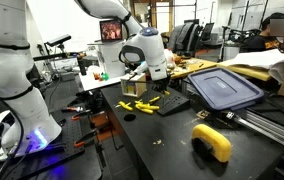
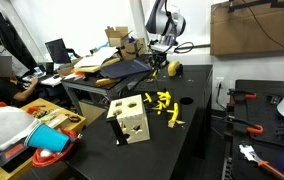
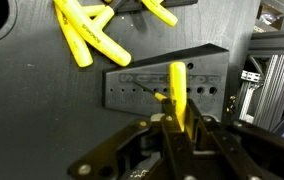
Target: Remove the hammer from the box and put it on the hammer holder first position
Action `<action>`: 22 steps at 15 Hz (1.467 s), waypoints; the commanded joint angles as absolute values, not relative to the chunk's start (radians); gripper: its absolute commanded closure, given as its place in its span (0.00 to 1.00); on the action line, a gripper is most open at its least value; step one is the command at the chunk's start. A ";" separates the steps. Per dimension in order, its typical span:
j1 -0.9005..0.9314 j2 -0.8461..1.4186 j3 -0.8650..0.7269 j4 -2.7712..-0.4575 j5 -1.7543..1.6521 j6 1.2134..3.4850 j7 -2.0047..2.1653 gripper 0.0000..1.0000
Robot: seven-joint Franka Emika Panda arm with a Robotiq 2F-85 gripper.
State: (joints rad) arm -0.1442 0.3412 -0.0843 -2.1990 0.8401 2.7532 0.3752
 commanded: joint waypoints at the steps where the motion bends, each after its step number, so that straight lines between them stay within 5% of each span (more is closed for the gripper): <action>1: -0.148 0.359 -0.072 -2.174 0.864 2.781 0.359 0.96; 22: -0.134 0.353 -0.119 -2.171 0.791 2.754 0.406 0.96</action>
